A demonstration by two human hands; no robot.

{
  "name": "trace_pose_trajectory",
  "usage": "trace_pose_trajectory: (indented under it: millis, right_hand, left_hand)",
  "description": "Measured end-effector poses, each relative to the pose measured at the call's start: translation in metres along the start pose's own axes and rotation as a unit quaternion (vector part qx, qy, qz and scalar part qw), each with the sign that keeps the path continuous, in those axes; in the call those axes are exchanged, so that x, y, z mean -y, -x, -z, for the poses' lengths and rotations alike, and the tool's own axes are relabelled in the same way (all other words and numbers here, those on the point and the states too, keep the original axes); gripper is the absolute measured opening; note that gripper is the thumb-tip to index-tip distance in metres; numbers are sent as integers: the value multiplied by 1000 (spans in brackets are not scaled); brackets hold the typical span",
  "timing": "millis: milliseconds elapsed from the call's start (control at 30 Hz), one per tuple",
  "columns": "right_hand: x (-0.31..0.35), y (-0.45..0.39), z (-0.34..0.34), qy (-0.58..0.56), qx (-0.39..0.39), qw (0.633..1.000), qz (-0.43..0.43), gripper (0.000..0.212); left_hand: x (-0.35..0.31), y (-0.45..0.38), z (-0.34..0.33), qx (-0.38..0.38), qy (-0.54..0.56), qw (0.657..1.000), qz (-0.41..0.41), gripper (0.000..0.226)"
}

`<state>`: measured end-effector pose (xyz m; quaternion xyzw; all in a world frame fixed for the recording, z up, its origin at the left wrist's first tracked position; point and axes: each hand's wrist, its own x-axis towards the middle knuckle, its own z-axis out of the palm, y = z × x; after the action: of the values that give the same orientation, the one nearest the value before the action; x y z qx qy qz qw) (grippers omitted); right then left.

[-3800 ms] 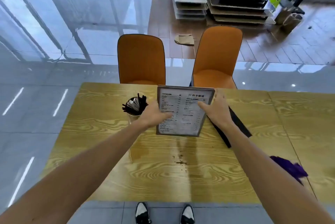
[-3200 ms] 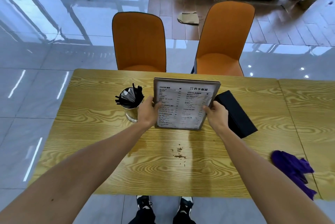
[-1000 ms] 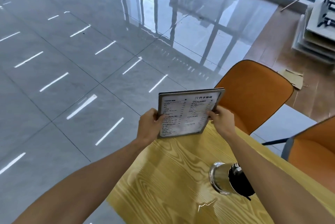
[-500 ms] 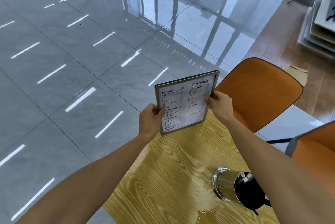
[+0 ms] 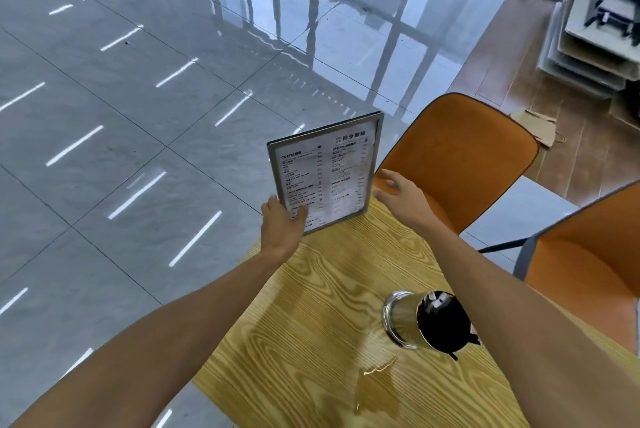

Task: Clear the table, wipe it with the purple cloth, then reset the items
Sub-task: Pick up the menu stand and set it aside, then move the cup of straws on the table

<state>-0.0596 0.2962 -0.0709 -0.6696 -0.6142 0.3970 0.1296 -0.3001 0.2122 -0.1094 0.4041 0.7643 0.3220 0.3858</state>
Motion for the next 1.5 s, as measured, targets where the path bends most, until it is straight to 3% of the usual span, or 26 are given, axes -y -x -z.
trace_pose_trajectory:
  millis: [100, 200, 300, 533, 667, 800, 933, 1133, 1333, 1500]
  right_hand:
    - [-14, 25, 16, 4, -12, 1000, 14, 63]
    - [-33, 51, 36, 1, -31, 999, 30, 64]
    - [-58, 78, 54, -29, -53, 998, 31, 64]
    - [-134, 147, 71, -168, -121, 977, -60, 73]
    - [-173, 184, 61, -197, -65, 974, -96, 89]
    - [-206, 205, 35, -94, 44, 993, -51, 109]
    - [-209, 216, 11, -131, 70, 988, -32, 121]
    - [-196, 223, -7, -200, 28, 979, 1, 96]
    - [-166, 219, -8, -201, 35, 978, 28, 93]
    - [-133, 204, -21, -195, 40, 979, 52, 92]
  left_hand:
    - [-8, 30, -21, 53, -17, 998, 24, 91]
    - [-16, 55, -42, 69, -6, 997, -18, 87]
    - [-25, 78, -60, 135, -25, 988, -65, 84]
    - [-17, 126, -103, 300, -91, 939, -144, 91]
    - [-7, 149, -120, 340, -95, 925, -139, 97]
    - [0, 169, -133, 339, -74, 930, -124, 100]
    - [6, 182, -143, 324, -6, 940, -107, 96]
    - [7, 194, -142, 298, 45, 951, -73, 103]
    - [14, 190, -124, 266, 60, 958, -84, 105]
    - [15, 179, -92, 228, 88, 965, -94, 92]
